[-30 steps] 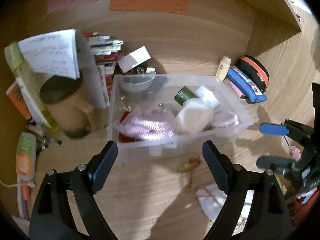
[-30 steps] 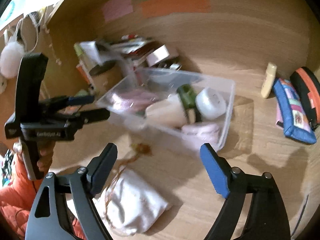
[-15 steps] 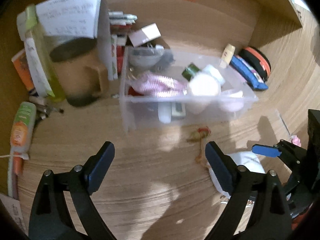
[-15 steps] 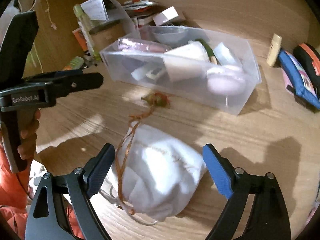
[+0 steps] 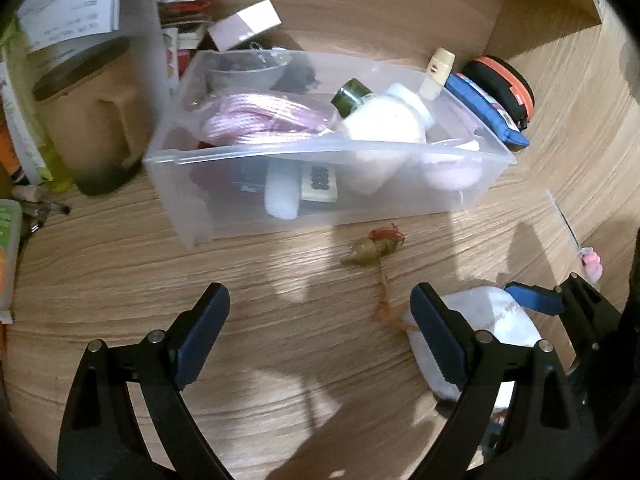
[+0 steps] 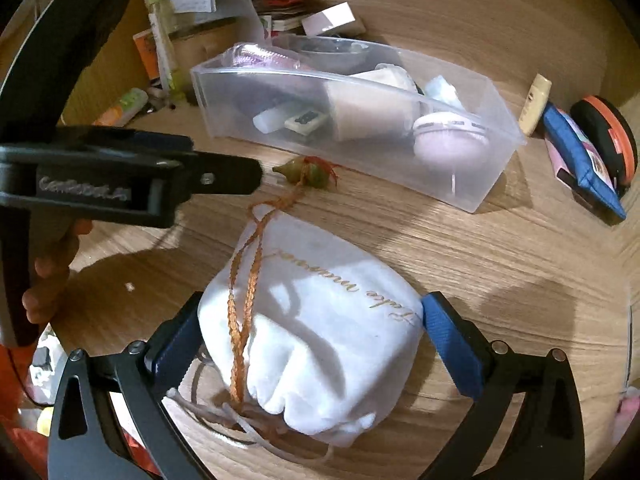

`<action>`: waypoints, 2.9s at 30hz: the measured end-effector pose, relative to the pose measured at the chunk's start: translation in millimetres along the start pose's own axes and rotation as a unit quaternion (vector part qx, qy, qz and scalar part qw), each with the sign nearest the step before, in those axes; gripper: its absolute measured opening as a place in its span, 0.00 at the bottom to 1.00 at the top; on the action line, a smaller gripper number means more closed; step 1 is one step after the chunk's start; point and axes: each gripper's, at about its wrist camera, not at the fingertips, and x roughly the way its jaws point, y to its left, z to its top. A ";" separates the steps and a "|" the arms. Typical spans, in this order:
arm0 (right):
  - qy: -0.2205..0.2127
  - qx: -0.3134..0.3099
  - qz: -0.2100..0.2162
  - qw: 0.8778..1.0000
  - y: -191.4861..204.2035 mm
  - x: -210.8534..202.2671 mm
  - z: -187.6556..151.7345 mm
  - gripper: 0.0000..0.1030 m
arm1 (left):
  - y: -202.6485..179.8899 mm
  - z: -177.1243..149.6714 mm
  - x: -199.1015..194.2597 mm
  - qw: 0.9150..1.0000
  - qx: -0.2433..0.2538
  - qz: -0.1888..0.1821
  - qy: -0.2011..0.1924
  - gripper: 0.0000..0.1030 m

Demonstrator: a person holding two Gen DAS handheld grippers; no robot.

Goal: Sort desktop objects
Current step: 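Grasp the white drawstring pouch with the right tool while the left tool grasps the gourd ornament, then carry the pouch and gourd ornament over the clear box and release them inside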

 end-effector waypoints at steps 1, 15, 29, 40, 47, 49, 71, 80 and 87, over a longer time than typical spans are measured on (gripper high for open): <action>-0.001 -0.003 0.003 1.000 -0.6 0.1 -0.4 1.00 | -1.7 1.1 2.4 1.000 0.000 -0.001 0.002 0.90; 0.004 -0.035 0.042 0.998 -25.3 -10.5 -17.1 0.76 | -42.4 11.5 35.2 0.997 0.043 0.061 0.008 0.51; -0.028 0.048 0.065 0.996 -65.0 -14.3 -10.2 0.47 | -33.1 -0.6 3.5 0.998 0.024 0.051 -0.022 0.29; -0.062 0.077 0.026 0.995 -83.8 -30.0 7.9 0.41 | -50.3 26.3 -54.4 0.993 0.043 0.031 -0.107 0.29; -0.111 0.090 0.003 0.990 -99.1 -58.1 25.7 0.41 | -44.9 45.2 -65.7 0.991 0.029 0.020 -0.126 0.29; -0.125 0.093 0.009 0.988 -101.1 -64.9 32.7 0.41 | -43.9 48.2 -66.1 0.991 0.028 0.018 -0.128 0.29; -0.159 0.082 0.032 0.983 -107.5 -43.0 114.2 0.41 | -12.5 95.4 -55.2 0.990 -0.002 0.028 -0.138 0.29; -0.146 0.064 0.038 0.987 -99.6 -18.0 140.0 0.41 | 8.4 113.3 -42.0 0.991 -0.018 0.035 -0.131 0.29; -0.127 0.054 0.022 0.990 -97.6 -1.1 141.1 0.41 | 17.7 117.9 -14.2 0.994 -0.008 0.052 -0.094 0.29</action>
